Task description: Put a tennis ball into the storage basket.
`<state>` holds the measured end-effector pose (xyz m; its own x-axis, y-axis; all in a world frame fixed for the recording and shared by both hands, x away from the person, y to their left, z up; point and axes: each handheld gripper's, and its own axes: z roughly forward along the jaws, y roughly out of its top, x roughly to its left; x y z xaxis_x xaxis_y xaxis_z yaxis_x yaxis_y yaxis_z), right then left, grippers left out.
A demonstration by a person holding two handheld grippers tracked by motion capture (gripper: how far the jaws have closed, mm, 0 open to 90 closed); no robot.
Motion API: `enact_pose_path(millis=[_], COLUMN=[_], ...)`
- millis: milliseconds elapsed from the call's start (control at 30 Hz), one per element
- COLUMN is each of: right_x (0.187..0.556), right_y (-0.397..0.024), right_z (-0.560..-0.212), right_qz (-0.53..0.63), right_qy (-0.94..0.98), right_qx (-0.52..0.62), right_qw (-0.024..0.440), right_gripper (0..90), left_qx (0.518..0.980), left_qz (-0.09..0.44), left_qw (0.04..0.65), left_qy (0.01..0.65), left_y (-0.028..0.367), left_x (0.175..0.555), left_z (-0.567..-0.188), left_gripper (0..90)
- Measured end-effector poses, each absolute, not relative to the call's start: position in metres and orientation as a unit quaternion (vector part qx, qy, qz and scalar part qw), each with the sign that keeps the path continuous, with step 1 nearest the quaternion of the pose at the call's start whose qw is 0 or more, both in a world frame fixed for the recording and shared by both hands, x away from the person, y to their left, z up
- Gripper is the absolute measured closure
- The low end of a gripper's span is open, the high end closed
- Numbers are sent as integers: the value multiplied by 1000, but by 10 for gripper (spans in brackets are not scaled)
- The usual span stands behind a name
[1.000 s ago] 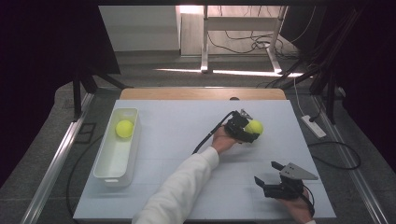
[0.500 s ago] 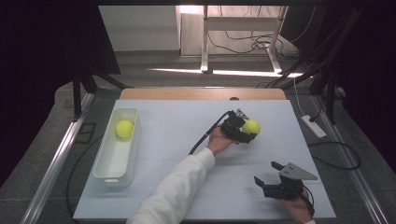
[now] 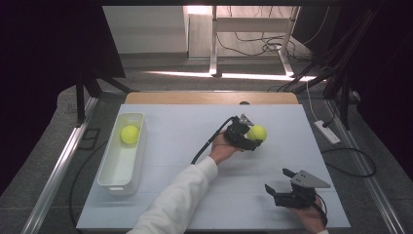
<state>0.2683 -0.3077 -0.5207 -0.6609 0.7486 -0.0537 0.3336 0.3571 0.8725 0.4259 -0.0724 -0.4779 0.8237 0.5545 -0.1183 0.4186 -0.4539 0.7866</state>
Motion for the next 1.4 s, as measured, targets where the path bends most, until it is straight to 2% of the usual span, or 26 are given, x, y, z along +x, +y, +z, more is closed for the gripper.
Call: enact_pose_path(millis=[1400], right_x=[269], right_y=[-304], right_z=[-520], right_qz=[449], right_qy=[795], right_qx=[338], right_qw=[229], right_gripper=[98], left_qx=[837], left_qz=[97], left_qw=[447], left_qy=[301], left_y=[-27], left_x=[405], left_z=[-468], left_gripper=[284])
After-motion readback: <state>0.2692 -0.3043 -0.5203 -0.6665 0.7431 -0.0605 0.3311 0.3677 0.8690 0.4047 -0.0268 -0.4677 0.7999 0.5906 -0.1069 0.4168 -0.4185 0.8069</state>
